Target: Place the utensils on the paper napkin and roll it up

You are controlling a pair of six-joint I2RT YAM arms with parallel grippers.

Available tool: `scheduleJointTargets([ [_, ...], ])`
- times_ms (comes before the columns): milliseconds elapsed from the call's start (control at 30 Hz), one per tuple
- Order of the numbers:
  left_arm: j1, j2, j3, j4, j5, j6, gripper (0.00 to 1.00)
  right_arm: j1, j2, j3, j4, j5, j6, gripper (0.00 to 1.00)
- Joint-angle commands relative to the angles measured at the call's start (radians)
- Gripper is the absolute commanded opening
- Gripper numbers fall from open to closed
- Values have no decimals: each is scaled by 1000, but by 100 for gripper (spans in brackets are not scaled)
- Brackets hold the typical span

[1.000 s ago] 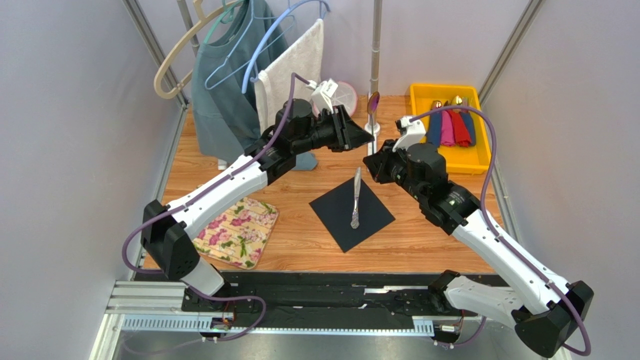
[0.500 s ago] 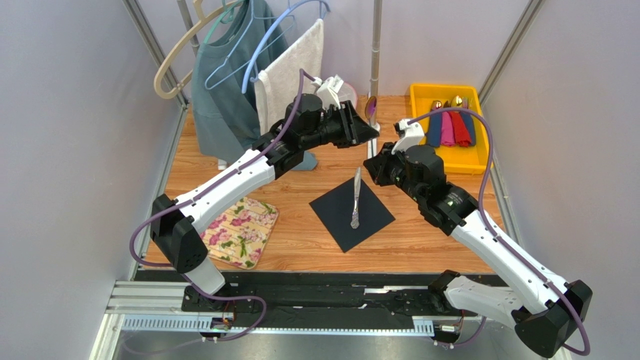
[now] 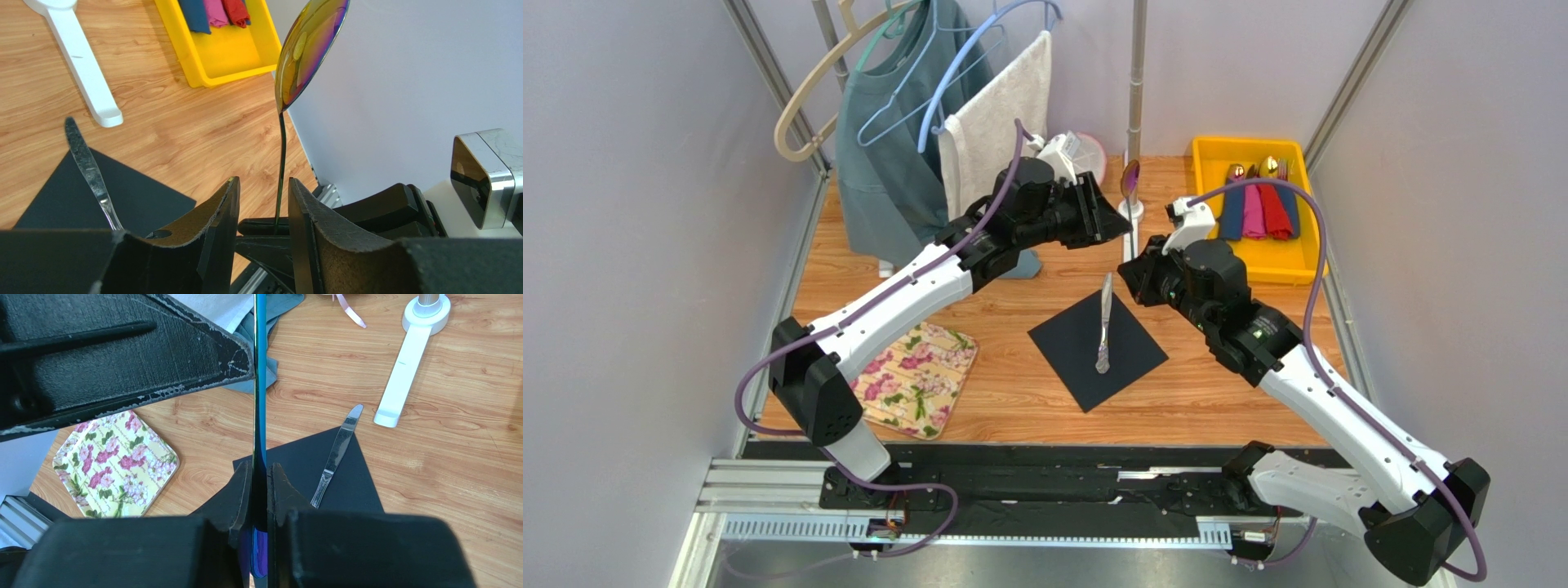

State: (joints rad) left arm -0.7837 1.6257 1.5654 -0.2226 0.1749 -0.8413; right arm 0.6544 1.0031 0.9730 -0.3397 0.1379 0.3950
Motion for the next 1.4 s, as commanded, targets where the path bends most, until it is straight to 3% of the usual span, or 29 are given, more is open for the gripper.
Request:
scheduleJointTargets([
  [0, 0, -6, 13, 5, -8, 5, 43, 10, -21, -2, 61, 12, -9, 0],
  [300, 4, 23, 19, 54, 18, -2, 34, 13, -12, 1, 62, -18, -13, 0],
  [500, 101, -58, -85, -6, 54, 33, 53, 13, 57, 18, -20, 35, 11, 0],
  [633, 178, -200, -302, -35, 112, 103, 62, 13, 156, 39, -76, 9, 42, 0],
  [800, 254, -400, -471, -29, 101, 270, 63, 16, 328, 111, -232, 8, 195, 0],
  [933, 316, -496, -565, -17, 77, 341, 63, 73, 440, 150, -259, 40, 275, 0],
  [1367, 360, -523, -607, -1, 80, 374, 63, 106, 701, 228, -337, 86, 375, 6],
])
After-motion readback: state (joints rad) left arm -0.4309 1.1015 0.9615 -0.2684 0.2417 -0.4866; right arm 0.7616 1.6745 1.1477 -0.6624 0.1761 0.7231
